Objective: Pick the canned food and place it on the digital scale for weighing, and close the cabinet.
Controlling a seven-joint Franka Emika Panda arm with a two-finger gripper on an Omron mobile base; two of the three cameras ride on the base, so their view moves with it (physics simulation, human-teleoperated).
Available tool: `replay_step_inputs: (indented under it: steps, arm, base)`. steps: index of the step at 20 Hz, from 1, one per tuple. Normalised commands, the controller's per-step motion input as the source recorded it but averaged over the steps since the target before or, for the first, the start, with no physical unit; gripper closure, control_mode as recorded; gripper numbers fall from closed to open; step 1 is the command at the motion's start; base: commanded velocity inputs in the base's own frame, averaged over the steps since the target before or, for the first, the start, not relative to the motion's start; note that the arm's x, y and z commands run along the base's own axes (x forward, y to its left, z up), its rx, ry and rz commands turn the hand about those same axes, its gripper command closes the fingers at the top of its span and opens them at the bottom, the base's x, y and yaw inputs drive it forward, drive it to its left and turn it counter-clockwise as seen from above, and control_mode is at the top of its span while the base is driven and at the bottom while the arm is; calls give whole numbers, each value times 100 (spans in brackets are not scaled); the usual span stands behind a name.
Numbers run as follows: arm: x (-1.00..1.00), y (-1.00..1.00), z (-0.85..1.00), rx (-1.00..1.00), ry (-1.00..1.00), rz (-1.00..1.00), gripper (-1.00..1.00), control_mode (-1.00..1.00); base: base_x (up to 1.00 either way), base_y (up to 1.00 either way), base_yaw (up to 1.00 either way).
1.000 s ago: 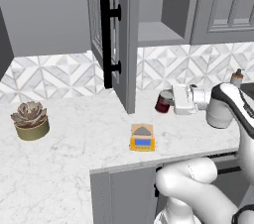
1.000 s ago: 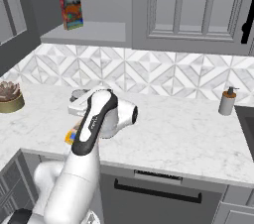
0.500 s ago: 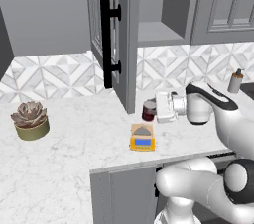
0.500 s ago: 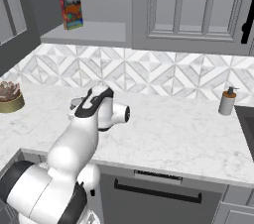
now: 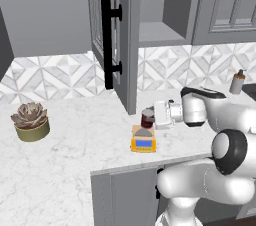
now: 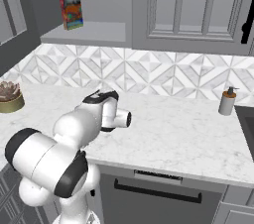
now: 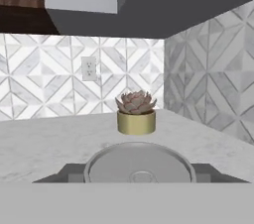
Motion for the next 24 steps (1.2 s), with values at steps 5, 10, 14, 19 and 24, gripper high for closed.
replay_step_inputs:
  steps: [5, 10, 14, 19, 24]
  arm:
    - [13, 12, -26, -8, 16, 0, 100, -100]
    - [6, 7, -37, -7, 5, 0, 100, -100]
    - [3, 0, -36, 0, -4, 0, 100, -100]
    - [11, 3, -36, 0, -1, 0, 100, -100]
    - [-11, 14, -35, 0, 0, 0, -100, -100]
  base:
    - [0, 0, 0]
    - [0, 0, 0]
    - [0, 0, 0]
    - [0, 0, 0]
    - [0, 0, 0]
